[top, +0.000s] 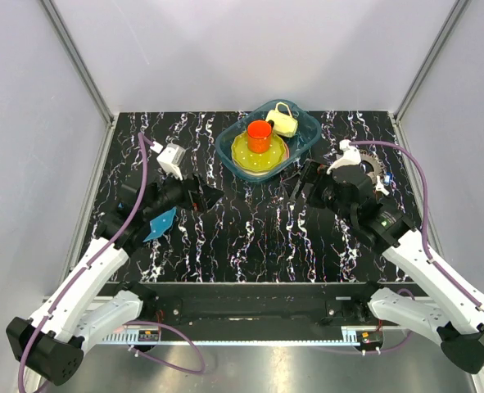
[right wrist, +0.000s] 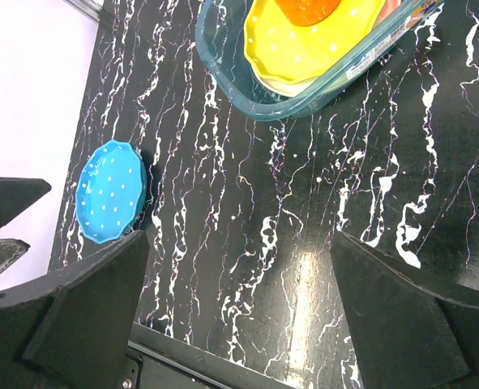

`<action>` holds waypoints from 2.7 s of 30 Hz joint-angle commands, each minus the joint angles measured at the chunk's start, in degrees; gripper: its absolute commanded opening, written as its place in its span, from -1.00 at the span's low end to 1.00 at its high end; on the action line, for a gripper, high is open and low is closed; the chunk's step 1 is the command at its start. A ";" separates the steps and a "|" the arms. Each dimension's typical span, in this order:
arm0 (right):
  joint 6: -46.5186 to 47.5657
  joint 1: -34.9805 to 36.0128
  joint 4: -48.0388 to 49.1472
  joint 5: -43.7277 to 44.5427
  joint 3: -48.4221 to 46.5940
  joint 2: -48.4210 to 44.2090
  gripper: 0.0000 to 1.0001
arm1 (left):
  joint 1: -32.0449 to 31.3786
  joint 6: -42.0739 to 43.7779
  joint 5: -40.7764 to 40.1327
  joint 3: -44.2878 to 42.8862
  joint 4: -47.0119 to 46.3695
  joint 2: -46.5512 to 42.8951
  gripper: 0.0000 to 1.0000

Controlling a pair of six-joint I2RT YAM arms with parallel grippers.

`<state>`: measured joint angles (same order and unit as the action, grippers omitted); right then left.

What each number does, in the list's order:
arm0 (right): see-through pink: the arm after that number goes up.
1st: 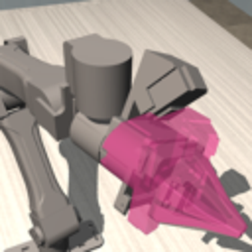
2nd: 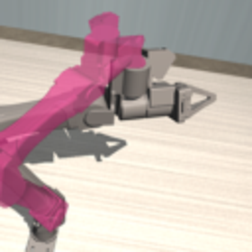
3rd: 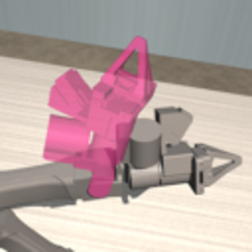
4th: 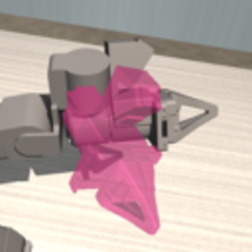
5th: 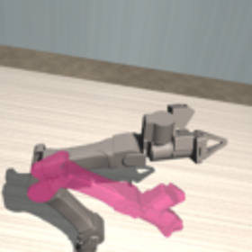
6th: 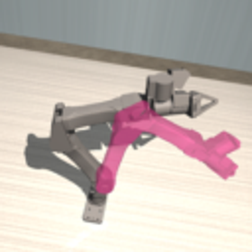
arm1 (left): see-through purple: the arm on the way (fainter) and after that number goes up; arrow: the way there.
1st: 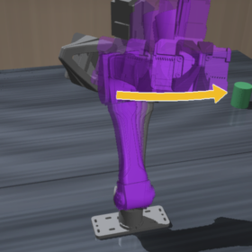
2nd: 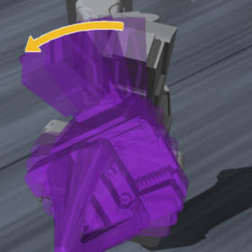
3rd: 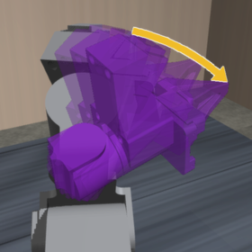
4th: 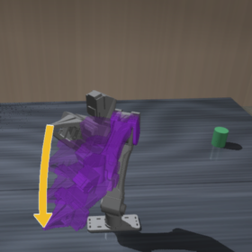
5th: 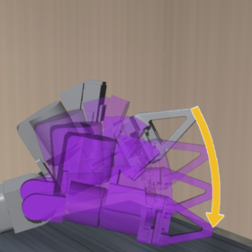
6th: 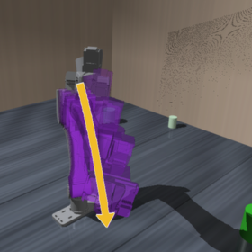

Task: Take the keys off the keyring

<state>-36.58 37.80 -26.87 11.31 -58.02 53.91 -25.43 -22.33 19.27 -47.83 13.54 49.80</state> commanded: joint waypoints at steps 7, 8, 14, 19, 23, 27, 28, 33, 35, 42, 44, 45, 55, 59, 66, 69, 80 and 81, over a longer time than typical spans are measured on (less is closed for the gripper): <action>-0.69 -0.27 0.95 10.72 1.59 -4.07 0.99 | 0.21 0.27 -0.37 0.11 -2.38 -1.02 0.98; -0.43 -0.27 0.95 11.79 1.85 -3.99 0.99 | 0.21 0.35 -0.37 0.11 -2.38 -1.02 0.98; 7.54 -0.27 0.51 25.49 -0.42 3.89 0.90 | 0.21 0.35 -0.55 0.11 -1.94 -1.64 0.98; 14.25 -4.74 -2.73 31.49 -8.33 16.38 0.81 | 0.12 0.09 -1.16 0.73 -2.03 -1.90 0.98; 11.80 -18.24 -3.45 24.65 -11.32 24.92 0.48 | 0.12 -0.08 -1.16 0.29 -1.76 -1.99 0.98; 11.88 -25.40 -1.52 19.20 -14.30 32.47 0.28 | 0.12 -0.17 -0.81 0.72 -1.85 -2.86 0.98; 13.01 -26.28 -1.60 18.93 -17.01 36.49 0.20 | 0.03 -0.17 -0.81 0.55 -1.85 -3.04 0.98; 17.85 -30.85 -3.53 14.02 -25.81 47.06 0.11 | 0.03 -0.26 -0.46 0.55 -1.94 -2.96 0.98; 21.62 -31.56 -3.71 11.82 -29.58 51.28 0.15 | -0.23 -0.26 -0.37 0.55 -1.94 -3.13 0.98; 26.73 -32.79 -13.11 8.89 -42.34 65.08 0.18 | -0.41 0.09 -0.72 0.20 -1.68 -2.78 0.98; 27.17 -33.32 -13.73 10.04 -44.37 67.81 0.18 | -0.50 0.26 -0.81 0.11 -1.50 -2.60 0.98; 27.52 -33.49 -14.25 10.57 -44.90 68.51 0.18 | -0.58 0.27 -0.90 0.02 -1.50 -2.60 0.98; 30.78 -36.13 -15.49 6.36 -46.57 74.85 0.13 | -0.67 0.62 -0.98 -0.59 -0.89 -1.02 0.98; 31.13 -36.31 -15.32 5.57 -46.13 75.29 0.03 | -0.67 0.62 -0.90 -0.68 -0.89 -0.58 0.98; 33.23 -36.57 -14.44 3.55 -45.43 75.29 -0.25 | -0.67 0.62 -1.25 -0.59 -0.88 -0.58 0.98; 33.50 -36.57 -14.35 3.02 -45.34 74.68 -0.37 | -0.67 0.62 -1.25 -0.68 -0.88 -0.50 0.98; 31.83 -36.57 -13.73 -0.14 -40.07 69.93 -0.69 | -0.67 0.44 -1.07 -0.42 -1.23 -1.02 0.98; 31.40 -36.48 -13.73 -0.41 -39.63 69.06 -0.70 | -0.67 0.44 -0.99 -0.42 -1.24 -1.20 0.98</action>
<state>-4.01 1.41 -40.12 14.13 -99.94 127.31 -25.93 -22.31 18.81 -47.20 14.48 49.25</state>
